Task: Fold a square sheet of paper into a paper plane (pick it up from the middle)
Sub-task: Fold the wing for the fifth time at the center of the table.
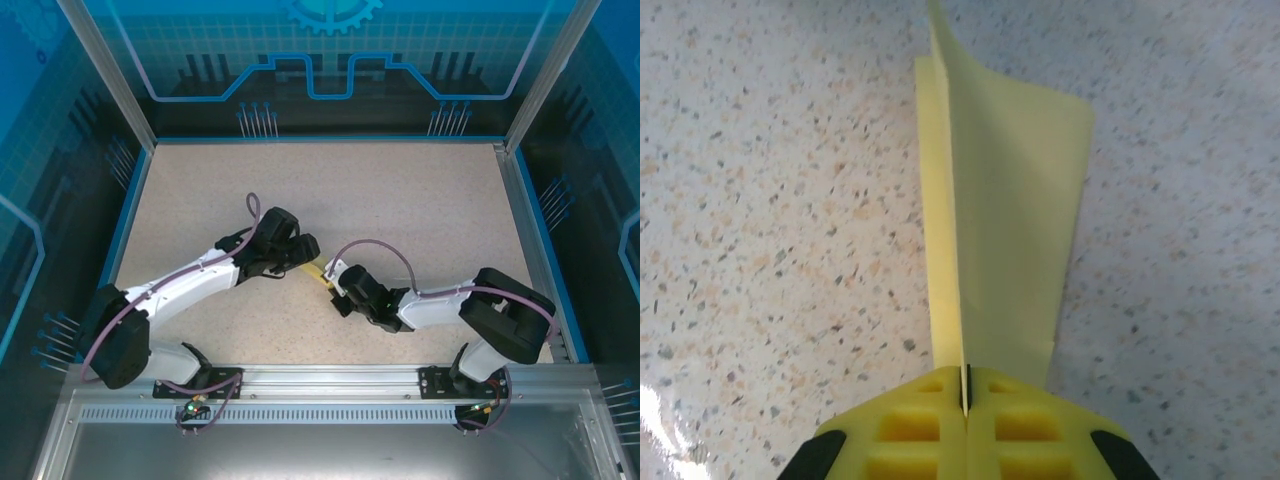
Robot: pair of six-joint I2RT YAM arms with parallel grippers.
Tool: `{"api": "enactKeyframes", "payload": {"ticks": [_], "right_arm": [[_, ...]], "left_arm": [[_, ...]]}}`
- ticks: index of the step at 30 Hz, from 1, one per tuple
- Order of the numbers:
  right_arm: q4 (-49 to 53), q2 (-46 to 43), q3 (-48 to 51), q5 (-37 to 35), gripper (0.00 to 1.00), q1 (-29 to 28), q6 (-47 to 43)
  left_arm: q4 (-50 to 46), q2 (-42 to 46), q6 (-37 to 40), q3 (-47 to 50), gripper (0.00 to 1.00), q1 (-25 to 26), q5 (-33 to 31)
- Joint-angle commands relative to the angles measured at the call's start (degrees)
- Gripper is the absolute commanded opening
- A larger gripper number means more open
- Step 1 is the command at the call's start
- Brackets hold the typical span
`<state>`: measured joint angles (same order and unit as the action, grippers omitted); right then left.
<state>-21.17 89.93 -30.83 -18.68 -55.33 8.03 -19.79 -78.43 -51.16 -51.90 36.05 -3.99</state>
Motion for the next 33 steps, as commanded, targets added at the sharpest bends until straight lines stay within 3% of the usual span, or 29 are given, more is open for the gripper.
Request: {"api": "enactKeyframes", "payload": {"ticks": [1,16,33], "right_arm": [[2.3,1.5,-1.0,3.4,0.02,0.7,3.0],[3.3,1.7,-1.9,19.6,0.05,7.9,19.2],[0.2,4.3,-0.4,28.8,0.06,12.9,29.3]], "left_arm": [[-0.4,1.1,-1.5,1.8,0.66,-0.5,-1.8],[3.5,0.9,-2.6,4.8,0.66,-2.0,3.0],[15.2,-5.7,-5.2,6.5,0.63,-3.5,16.0]]}}
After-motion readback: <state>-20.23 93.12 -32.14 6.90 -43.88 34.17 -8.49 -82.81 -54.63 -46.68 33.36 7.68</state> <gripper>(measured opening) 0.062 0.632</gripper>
